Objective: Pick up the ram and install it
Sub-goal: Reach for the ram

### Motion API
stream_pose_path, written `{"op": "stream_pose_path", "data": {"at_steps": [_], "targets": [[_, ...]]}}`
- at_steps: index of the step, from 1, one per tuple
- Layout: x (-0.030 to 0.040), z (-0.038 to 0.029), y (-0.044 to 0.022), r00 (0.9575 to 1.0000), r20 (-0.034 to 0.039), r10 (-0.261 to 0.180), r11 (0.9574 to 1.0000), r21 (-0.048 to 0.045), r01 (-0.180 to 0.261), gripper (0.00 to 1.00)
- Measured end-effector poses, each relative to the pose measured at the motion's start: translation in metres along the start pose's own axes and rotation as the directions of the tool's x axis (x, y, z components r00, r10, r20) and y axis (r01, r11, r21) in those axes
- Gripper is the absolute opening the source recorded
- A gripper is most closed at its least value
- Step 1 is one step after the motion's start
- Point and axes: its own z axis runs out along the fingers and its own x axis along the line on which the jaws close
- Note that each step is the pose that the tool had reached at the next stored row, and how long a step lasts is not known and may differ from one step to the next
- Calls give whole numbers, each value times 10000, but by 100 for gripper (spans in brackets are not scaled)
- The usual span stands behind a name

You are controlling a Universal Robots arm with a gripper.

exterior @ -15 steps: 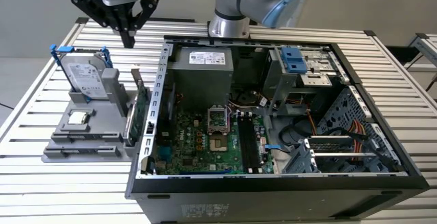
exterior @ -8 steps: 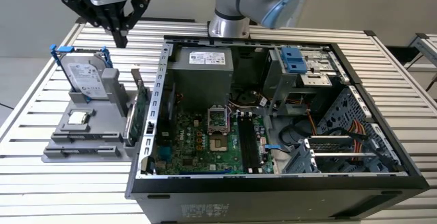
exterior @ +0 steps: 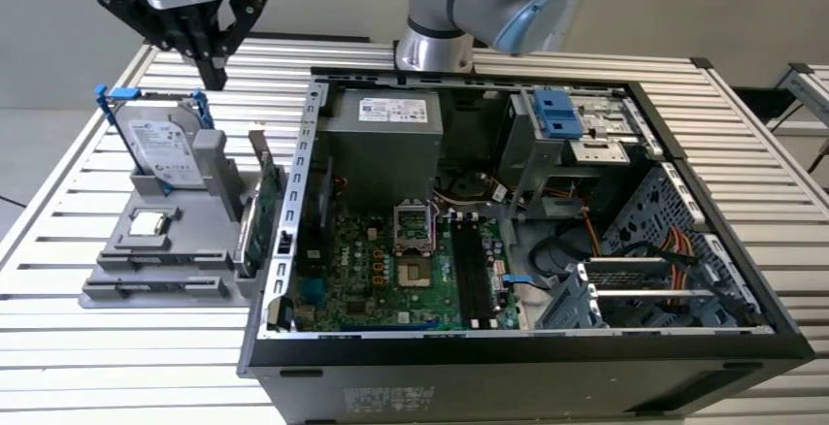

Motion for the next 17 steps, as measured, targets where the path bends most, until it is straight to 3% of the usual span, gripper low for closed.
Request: {"op": "stream_pose_path", "data": {"at_steps": [17], "targets": [[299, -6, -21, 10000, 1, 0, 10000, 0, 0, 0]]}}
